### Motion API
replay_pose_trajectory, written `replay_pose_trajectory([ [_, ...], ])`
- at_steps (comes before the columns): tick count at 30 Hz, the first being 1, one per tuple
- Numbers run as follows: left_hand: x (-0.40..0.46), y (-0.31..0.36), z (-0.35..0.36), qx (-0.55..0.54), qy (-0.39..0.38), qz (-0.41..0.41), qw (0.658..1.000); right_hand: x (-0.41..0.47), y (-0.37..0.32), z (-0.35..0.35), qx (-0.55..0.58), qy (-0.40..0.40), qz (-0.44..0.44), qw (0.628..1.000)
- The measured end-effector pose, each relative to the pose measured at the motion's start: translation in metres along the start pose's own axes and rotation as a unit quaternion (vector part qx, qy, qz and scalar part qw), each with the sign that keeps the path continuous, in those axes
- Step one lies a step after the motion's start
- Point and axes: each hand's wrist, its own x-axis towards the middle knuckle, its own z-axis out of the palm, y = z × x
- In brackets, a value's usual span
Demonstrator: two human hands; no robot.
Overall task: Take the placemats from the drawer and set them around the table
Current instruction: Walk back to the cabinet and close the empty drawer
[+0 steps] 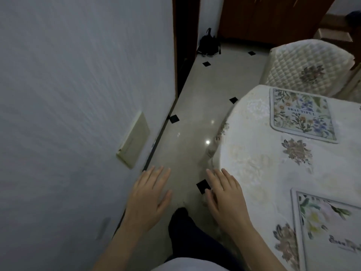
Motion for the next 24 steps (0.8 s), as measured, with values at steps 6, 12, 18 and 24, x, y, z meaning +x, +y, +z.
replay_pose_trajectory([
  [6, 0.13, -0.027, -0.025, 0.015, -0.021, 0.038, 0.999, 0.106, 0.012, -0.007, 0.031, 0.042, 0.023, 0.998],
  [12, 0.242, -0.034, -0.029, 0.008, -0.011, 0.086, 0.996, 0.192, 0.031, -0.021, 0.041, 0.082, 0.07, 0.993],
  [18, 0.324, -0.066, 0.005, -0.034, -0.022, 0.121, 0.992, 0.273, 0.049, -0.007, 0.037, 0.079, 0.111, 0.99],
  [24, 0.459, -0.119, 0.018, -0.058, -0.014, 0.129, 0.99, 0.407, 0.066, -0.007, 0.011, 0.1, 0.119, 0.988],
])
